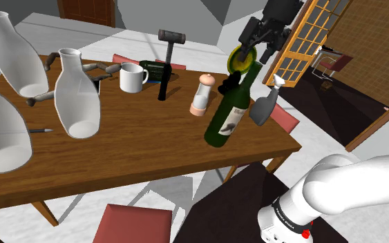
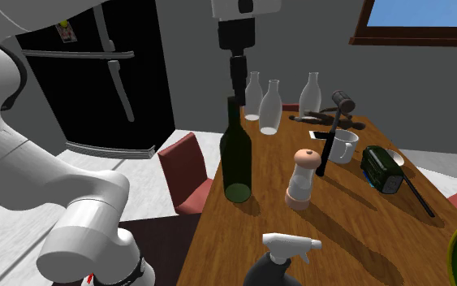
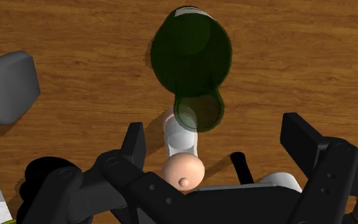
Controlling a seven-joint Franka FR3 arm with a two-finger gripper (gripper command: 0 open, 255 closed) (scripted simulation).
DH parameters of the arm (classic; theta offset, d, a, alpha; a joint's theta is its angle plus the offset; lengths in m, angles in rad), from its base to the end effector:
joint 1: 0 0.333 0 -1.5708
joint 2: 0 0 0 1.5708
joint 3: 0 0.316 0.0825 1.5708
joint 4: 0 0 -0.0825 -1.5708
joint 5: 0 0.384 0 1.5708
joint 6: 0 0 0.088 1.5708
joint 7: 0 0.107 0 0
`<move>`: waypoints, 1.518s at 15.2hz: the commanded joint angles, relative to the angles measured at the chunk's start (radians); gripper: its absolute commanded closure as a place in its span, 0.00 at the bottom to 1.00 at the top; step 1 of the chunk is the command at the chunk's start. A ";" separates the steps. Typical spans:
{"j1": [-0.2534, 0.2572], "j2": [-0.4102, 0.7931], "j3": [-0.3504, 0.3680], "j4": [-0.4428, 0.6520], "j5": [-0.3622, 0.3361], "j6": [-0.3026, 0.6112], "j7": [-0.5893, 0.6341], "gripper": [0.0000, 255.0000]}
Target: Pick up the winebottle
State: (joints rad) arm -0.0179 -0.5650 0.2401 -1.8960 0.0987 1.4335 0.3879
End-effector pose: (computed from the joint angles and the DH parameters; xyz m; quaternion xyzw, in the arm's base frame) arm 0.3400 0.1251 0.7093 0.9949 -0.0890 0.0465 0.0022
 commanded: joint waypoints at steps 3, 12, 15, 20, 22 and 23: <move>0.003 -0.020 0.006 -0.064 0.007 0.048 0.006 0.00; 0.005 -0.033 0.007 -0.113 0.010 0.083 0.004 1.00; 0.005 -0.034 0.006 -0.114 0.010 0.083 0.003 1.00; 0.003 -0.017 0.006 -0.056 0.007 0.042 0.007 1.00; 0.001 -0.004 0.005 -0.018 0.004 0.017 0.008 1.00; 0.000 0.003 0.005 0.002 0.003 0.004 0.009 1.00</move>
State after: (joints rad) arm -0.0171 -0.5681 0.2445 -1.9134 0.1025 1.4506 0.3948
